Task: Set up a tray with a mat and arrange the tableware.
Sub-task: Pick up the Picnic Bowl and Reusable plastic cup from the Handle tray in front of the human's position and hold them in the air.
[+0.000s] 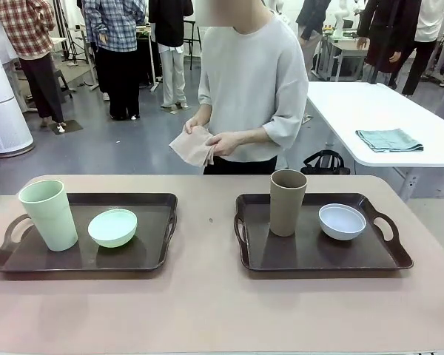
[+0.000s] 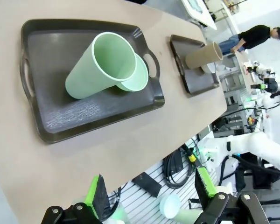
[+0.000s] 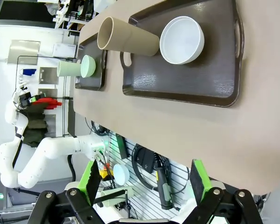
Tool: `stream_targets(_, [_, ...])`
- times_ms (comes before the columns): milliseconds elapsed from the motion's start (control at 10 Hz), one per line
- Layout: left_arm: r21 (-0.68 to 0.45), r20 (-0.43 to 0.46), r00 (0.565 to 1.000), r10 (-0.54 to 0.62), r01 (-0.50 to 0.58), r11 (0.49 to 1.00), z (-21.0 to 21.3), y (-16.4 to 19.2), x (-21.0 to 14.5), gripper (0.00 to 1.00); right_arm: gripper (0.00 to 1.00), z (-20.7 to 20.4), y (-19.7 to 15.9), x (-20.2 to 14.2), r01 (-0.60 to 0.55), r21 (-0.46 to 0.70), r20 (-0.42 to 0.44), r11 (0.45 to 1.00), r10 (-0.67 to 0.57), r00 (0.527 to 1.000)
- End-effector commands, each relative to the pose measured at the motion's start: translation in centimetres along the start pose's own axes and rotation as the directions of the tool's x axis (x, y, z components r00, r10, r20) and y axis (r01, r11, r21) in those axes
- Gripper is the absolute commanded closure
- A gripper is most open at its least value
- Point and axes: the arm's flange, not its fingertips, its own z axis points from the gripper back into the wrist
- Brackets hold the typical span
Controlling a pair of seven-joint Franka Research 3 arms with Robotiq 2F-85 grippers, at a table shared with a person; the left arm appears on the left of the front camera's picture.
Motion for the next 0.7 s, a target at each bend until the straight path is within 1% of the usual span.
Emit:
stream_targets(0, [-0.017, 0.009, 1.000, -0.018, 0.018, 1.000, 0.21, 0.06, 0.05, 0.00, 0.00, 0.08, -0.07, -0.01, -0.009, 0.014, 0.000, 1.000, 0.009, 1.000])
stream_targets(600, [-0.017, 0.009, 1.000, -0.018, 0.018, 1.000, 0.21, 0.06, 0.05, 0.00, 0.00, 0.08, -0.07, -0.01, -0.009, 0.014, 0.000, 1.000, 0.009, 1.000])
